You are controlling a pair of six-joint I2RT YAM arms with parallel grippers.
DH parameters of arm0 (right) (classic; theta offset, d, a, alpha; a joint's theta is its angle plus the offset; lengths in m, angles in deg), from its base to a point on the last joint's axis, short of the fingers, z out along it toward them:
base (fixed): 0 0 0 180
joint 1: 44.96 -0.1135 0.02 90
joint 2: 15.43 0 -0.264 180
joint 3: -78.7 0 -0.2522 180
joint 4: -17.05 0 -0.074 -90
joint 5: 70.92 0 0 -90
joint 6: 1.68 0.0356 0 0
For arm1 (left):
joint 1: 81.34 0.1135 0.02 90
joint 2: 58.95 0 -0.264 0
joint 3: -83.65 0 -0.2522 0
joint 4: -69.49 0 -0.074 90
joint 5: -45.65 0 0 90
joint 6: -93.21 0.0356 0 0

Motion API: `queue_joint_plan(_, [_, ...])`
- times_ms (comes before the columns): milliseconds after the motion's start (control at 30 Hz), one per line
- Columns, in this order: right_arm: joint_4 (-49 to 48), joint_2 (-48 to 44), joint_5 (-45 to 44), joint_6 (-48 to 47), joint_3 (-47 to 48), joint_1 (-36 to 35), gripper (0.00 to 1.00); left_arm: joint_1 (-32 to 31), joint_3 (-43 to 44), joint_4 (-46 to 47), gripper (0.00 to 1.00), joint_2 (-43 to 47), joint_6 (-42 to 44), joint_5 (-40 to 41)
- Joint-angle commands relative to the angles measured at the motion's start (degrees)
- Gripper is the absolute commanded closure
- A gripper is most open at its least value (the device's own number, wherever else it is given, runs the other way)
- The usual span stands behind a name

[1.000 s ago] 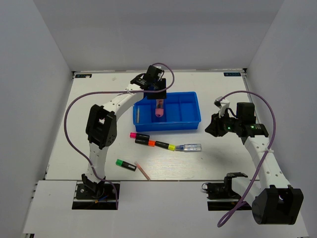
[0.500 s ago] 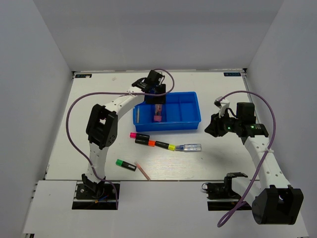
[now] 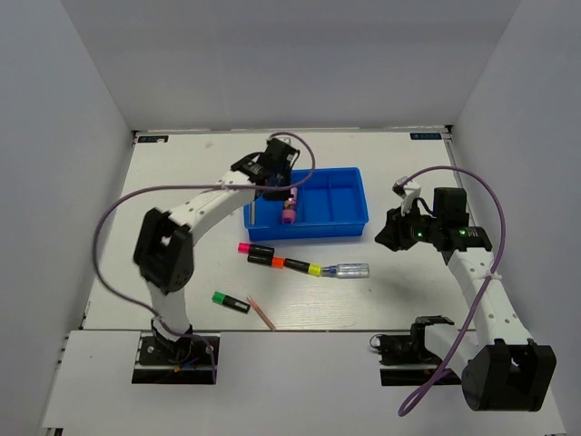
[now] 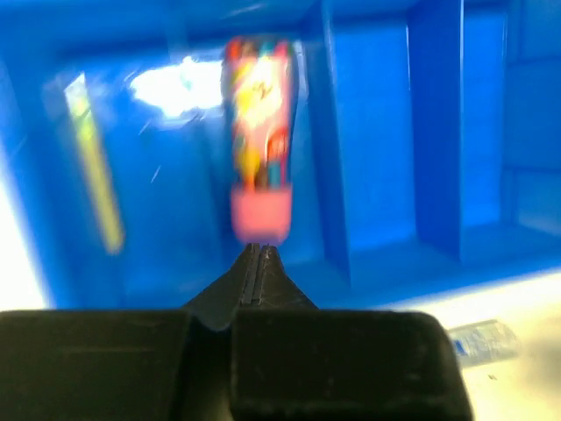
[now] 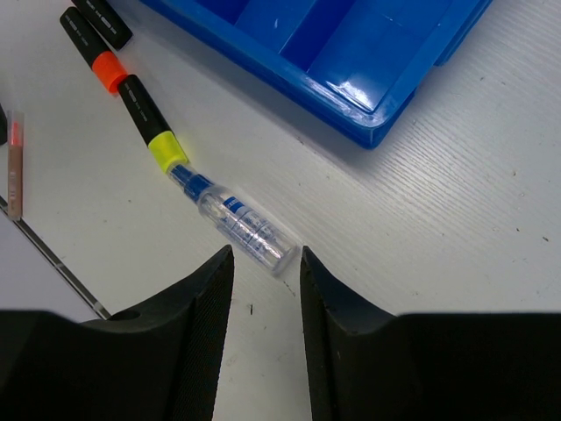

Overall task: Sort the stationery into containers
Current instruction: Place the stationery in the storage box, then pick up the pen from the corner of the board.

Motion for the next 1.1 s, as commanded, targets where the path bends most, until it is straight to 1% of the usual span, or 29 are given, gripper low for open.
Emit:
queue_joint_plan(0, [0.1, -0.2, 0.7, -0.9, 1.1, 0.2, 0.6, -4.7, -8.7, -5.7, 1.0, 15.9, -9.7, 11.0])
queue_joint_plan(33, [0.0, -0.1, 0.5, -0.7, 1.1, 0.0, 0.49, -6.2, -11.1, -7.0, 1.0, 18.3, -13.4, 13.1])
queue_joint_plan(67, [-0.2, 0.0, 0.4, -0.2, 1.1, 0.1, 0.32, -9.1, -13.5, -8.2, 0.99, 24.9, -16.7, 19.0])
queue_joint_plan(100, [-0.3, 0.1, -0.5, 0.0, 1.1, 0.0, 0.16, -10.5, -20.3, -8.7, 0.93, 26.7, -19.1, 20.4])
queue_joint_plan(133, [-0.3, 0.3, -0.9, 0.3, 1.0, 0.0, 0.1, -12.6, -22.4, -12.4, 0.87, 28.3, -21.7, 22.4])
queue_joint_plan(167, [-0.3, 0.6, -1.0, 0.3, 1.2, 0.1, 0.1, -13.8, -25.4, -14.1, 0.82, 31.9, -31.3, 22.8])
queue_joint_plan(200, [-0.5, 1.0, -1.2, 0.6, 1.5, -0.1, 0.1, -14.3, -26.8, -15.7, 0.8, 32.6, -34.0, 22.1])
queue_joint_plan(233, [0.0, 1.3, -1.1, 0.4, 1.7, -0.1, 0.13, -15.9, -29.3, -18.9, 0.78, 33.2, -36.9, 21.7])
queue_joint_plan(267, [0.1, 1.8, -0.7, 0.4, 1.8, 0.0, 0.64, -16.4, -31.3, -20.1, 0.74, 34.0, -44.6, 21.3])
queue_joint_plan(300, [0.7, 2.2, -0.4, 0.5, 2.4, -0.1, 0.95, -16.8, -31.9, -21.0, 0.67, 34.2, -46.9, 20.7])
queue_joint_plan(333, [1.0, 2.5, -0.4, 0.8, 2.4, 0.0, 1.0, -17.5, -33.5, -21.6, 0.63, 34.5, -50.1, 20.8])
queue_joint_plan(400, [1.5, 2.8, 0.7, 0.6, 2.5, -0.1, 1.0, -20.3, -34.0, -21.4, 0.59, 32.6, -52.4, 22.3])
queue_joint_plan(433, [1.4, 2.8, 0.8, 0.7, 2.3, -0.1, 1.0, -22.3, -33.1, -23.4, 0.58, 31.8, -55.9, 23.0])
queue_joint_plan(467, [1.3, 2.7, 0.8, 0.7, 2.2, 0.1, 1.0, -22.6, -32.6, -24.2, 0.58, 30.9, -56.5, 23.4])
queue_joint_plan(500, [1.1, 2.7, 0.8, 0.8, 2.0, 0.1, 0.97, -23.3, -32.1, -26.9, 0.58, 28.6, -60.8, 23.7])
queue_joint_plan(533, [0.9, 2.6, 0.5, 0.7, 2.1, -0.1, 0.95, -23.8, -31.1, -27.2, 0.58, 27.8, -61.0, 23.8])
queue_joint_plan(567, [0.9, 2.5, 0.5, 0.7, 2.0, 0.1, 0.95, -24.1, -30.6, -27.3, 0.58, 27.2, -61.0, 23.4])
queue_joint_plan(667, [0.9, 2.4, 0.5, 0.4, 2.1, 0.0, 0.92, -24.7, -31.9, -25.9, 0.61, 24.6, -63.0, 21.9])
queue_joint_plan(833, [0.7, 2.1, 0.4, 0.0, 2.1, 0.0, 0.9, -26.1, -35.8, -24.0, 0.61, 25.3, -70.6, 21.1])
queue_joint_plan(900, [0.8, 2.2, 0.3, 0.0, 2.1, 0.1, 0.9, -26.8, -38.1, -23.5, 0.61, 25.1, -72.2, 20.7])
queue_joint_plan(1067, [1.0, 2.0, 0.3, -0.1, 2.1, 0.1, 0.88, -27.0, -41.4, -17.8, 0.59, 23.1, -74.0, 17.1])
